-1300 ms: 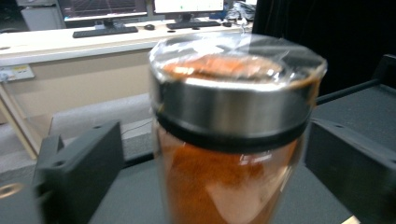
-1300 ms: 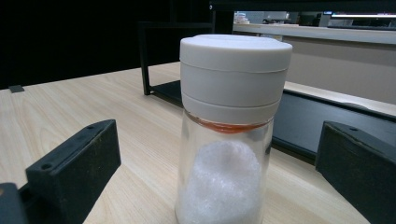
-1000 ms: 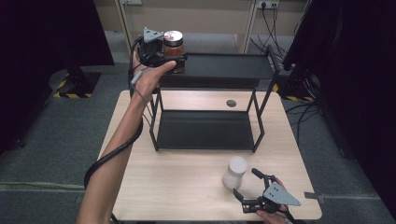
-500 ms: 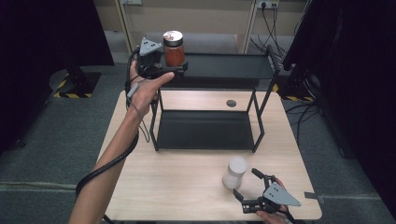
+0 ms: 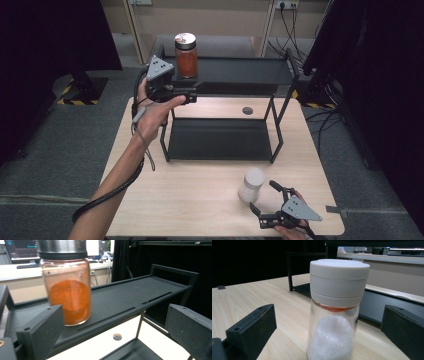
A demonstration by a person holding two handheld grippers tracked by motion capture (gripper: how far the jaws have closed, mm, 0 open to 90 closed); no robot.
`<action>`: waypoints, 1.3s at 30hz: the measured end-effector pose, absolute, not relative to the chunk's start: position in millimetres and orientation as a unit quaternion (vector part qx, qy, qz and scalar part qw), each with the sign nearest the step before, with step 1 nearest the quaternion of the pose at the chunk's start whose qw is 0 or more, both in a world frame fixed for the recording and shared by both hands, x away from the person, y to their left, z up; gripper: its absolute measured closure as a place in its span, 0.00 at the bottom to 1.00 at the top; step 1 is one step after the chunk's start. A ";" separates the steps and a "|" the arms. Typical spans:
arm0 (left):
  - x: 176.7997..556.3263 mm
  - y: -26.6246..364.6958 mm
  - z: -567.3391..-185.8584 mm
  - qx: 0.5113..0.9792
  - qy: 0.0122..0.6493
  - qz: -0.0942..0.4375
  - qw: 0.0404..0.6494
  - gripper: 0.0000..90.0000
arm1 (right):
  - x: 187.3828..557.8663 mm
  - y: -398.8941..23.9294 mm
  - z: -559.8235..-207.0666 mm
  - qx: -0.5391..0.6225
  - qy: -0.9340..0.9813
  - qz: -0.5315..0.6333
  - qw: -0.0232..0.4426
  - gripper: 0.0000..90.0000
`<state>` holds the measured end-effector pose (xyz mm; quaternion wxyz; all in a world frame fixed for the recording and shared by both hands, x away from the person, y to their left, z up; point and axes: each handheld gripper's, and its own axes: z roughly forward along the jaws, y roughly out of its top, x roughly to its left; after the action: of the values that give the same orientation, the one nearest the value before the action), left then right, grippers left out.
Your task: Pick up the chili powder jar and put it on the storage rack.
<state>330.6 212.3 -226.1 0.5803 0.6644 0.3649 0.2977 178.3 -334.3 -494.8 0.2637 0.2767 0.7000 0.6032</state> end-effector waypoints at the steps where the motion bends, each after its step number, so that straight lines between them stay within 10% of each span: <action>1: 328.7 212.7 -227.9 0.665 0.362 0.297 0.582 0.02 | 178.2 -334.3 -494.8 0.277 0.700 0.603 0.264 0.00; 39: 265.6 213.6 -305.7 0.692 0.288 0.250 0.613 0.03 | 178.0 -334.1 -494.8 0.278 0.699 0.603 0.264 0.00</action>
<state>265.6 213.6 -305.7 0.6127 0.6923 0.2876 0.2502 178.0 -334.1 -494.8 0.2638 0.2784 0.6991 0.6034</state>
